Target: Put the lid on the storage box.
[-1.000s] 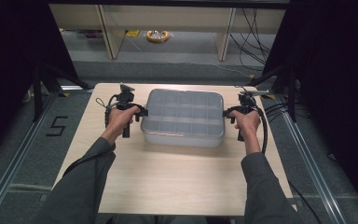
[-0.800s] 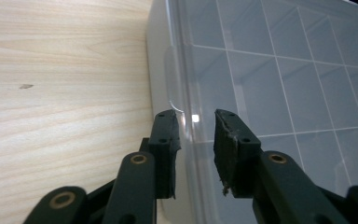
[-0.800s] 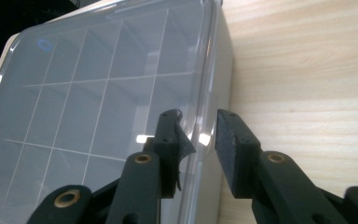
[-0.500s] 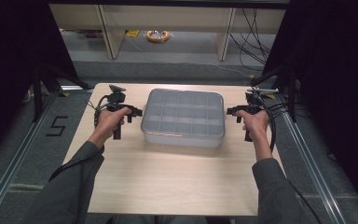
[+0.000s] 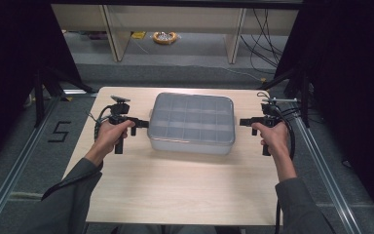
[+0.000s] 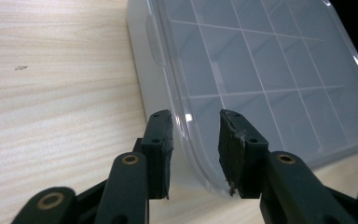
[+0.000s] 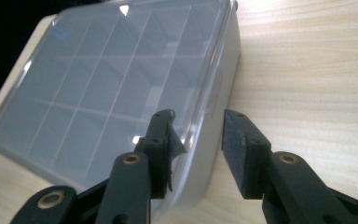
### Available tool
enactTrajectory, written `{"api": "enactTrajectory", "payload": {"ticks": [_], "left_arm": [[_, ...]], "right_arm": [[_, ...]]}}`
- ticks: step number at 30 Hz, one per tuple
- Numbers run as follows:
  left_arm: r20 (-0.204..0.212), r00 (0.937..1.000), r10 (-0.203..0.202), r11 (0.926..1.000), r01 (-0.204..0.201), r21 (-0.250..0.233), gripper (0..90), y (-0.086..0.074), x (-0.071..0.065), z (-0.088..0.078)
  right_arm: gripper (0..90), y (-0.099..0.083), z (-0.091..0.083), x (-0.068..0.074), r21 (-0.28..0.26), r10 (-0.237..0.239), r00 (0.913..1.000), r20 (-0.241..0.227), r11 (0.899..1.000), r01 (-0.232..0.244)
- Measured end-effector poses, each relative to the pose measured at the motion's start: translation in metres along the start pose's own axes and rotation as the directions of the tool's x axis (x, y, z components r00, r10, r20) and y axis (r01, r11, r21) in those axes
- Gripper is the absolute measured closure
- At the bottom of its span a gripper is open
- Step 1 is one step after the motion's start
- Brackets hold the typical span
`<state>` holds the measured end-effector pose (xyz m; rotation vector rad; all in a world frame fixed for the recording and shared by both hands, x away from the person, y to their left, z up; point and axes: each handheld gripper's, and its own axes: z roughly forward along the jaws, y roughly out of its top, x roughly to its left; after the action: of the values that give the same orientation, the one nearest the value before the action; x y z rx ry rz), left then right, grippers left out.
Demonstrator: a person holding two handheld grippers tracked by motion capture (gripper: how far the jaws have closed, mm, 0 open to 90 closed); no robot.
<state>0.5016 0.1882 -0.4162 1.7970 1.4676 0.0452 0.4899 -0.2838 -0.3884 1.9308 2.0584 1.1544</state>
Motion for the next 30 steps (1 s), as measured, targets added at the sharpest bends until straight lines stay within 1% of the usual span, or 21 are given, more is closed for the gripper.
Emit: {"api": "enactTrajectory", "payload": {"ticks": [1, 3, 5, 8, 10, 11, 12, 13, 16, 17, 18, 19, 20, 22, 23, 24, 25, 26, 27, 28, 30], "left_arm": [[0.003, 1.0, 0.006, 1.0, -0.006, -0.006, 63.6, -0.004, 0.0, -0.003], [-0.008, 0.9995, 0.029, 0.9995, -0.029, -0.006, 63.7, -0.009, -0.002, -0.008], [-0.008, 0.9986, 0.053, 0.9985, -0.053, -0.012, 63.9, -0.015, -0.004, -0.013], [0.009, 0.9966, 0.082, 0.9965, -0.082, -0.017, 63.4, -0.027, -0.008, -0.02], [0.028, 0.9951, 0.095, 0.9953, -0.095, -0.021, 62.7, -0.038, -0.011, -0.024], [0.029, 0.9939, 0.106, 0.9941, -0.106, -0.024, 62.2, -0.042, -0.012, -0.026], [0.029, 0.9929, 0.115, 0.9931, -0.115, -0.025, 61.5, -0.047, -0.014, -0.028], [0.029, 0.9908, 0.132, 0.9908, -0.131, -0.033, 60.8, -0.053, -0.015, -0.03], [0.033, 0.9871, 0.157, 0.987, -0.156, -0.04, 58.8, -0.065, -0.019, -0.035], [0.032, 0.9858, 0.165, 0.9856, -0.163, -0.044, 58.1, -0.069, -0.021, -0.036], [0.033, 0.9838, 0.176, 0.9835, -0.175, -0.047, 57.5, -0.073, -0.022, -0.037], [0.038, 0.9843, 0.172, 0.9839, -0.17, -0.056, 57.0, -0.077, -0.023, -0.038], [0.044, 0.9841, 0.172, 0.9838, -0.17, -0.058, 56.8, -0.079, -0.024, -0.038], [0.053, 0.9821, 0.181, 0.9823, -0.178, -0.058, 55.3, -0.084, -0.025, -0.04], [0.052, 0.9826, 0.178, 0.9826, -0.175, -0.062, 54.8, -0.086, -0.026, -0.04], [0.05, 0.98, 0.193, 0.9801, -0.19, -0.058, 54.4, -0.088, -0.025, -0.041], [0.054, 0.9831, 0.175, 0.9825, -0.171, -0.075, 53.9, -0.09, -0.027, -0.04], [0.061, 0.9814, 0.182, 0.9816, -0.178, -0.07, 53.2, -0.092, -0.026, -0.041], [0.061, 0.9803, 0.188, 0.9807, -0.184, -0.067, 52.6, -0.093, -0.025, -0.042], [0.062, 0.983, 0.173, 0.9823, -0.167, -0.085, 51.6, -0.095, -0.026, -0.041], [0.055, 0.9812, 0.185, 0.9802, -0.18, -0.081, 49.5, -0.099, -0.026, -0.042]], "right_arm": [[64.2, -0.003, -0.002, 0.003, 0.009, 0.028, 0.9996, -0.006, 1.0, -0.028], [64.5, -0.009, -0.006, 0.001, 0.004, -0.032, 0.9995, -0.002, 0.999, 0.032], [65.1, -0.016, -0.009, 0.002, 0.007, -0.046, 0.9988, -0.019, 0.999, 0.046], [65.4, -0.026, -0.012, 0.001, -0.01, -0.127, 0.9918, -0.013, 0.992, 0.127], [65.5, -0.033, -0.013, 0.0, -0.007, -0.144, 0.9895, -0.015, 0.99, 0.144], [65.4, -0.038, -0.016, 0.005, 0.012, -0.098, 0.9951, -0.016, 0.995, 0.098], [65.4, -0.04, -0.016, 0.002, -0.004, -0.141, 0.99, -0.014, 0.99, 0.141], [65.4, -0.044, -0.017, 0.004, -0.005, -0.126, 0.9917, -0.023, 0.992, 0.126], [64.7, -0.054, -0.019, 0.004, -0.021, -0.16, 0.9869, -0.022, 0.987, 0.159], [64.3, -0.058, -0.023, 0.011, 0.022, -0.108, 0.9942, -0.002, 0.994, 0.108], [64.1, -0.059, -0.023, 0.006, -0.01, -0.176, 0.9842, -0.019, 0.984, 0.176], [63.8, -0.063, -0.022, 0.007, -0.038, -0.167, 0.9851, -0.041, 0.986, 0.165], [63.4, -0.064, -0.026, 0.01, -0.007, -0.17, 0.9852, -0.018, 0.985, 0.17], [61.3, -0.068, -0.025, 0.011, -0.036, -0.198, 0.9792, -0.043, 0.98, 0.197], [60.9, -0.071, -0.027, 0.017, -0.019, -0.134, 0.9896, -0.051, 0.991, 0.134], [60.3, -0.073, -0.027, 0.017, -0.033, -0.163, 0.9856, -0.045, 0.986, 0.161], [59.2, -0.074, -0.027, 0.016, -0.047, -0.201, 0.9785, -0.045, 0.979, 0.199], [57.7, -0.077, -0.027, 0.02, -0.035, -0.158, 0.986, -0.053, 0.987, 0.156], [56.0, -0.078, -0.027, 0.019, -0.048, -0.185, 0.9809, -0.061, 0.982, 0.182], [53.4, -0.079, -0.027, 0.018, -0.056, -0.202, 0.9769, -0.07, 0.979, 0.198], [47.6, -0.081, -0.028, 0.019, -0.067, -0.202, 0.9769, -0.069, 0.978, 0.198]]}}
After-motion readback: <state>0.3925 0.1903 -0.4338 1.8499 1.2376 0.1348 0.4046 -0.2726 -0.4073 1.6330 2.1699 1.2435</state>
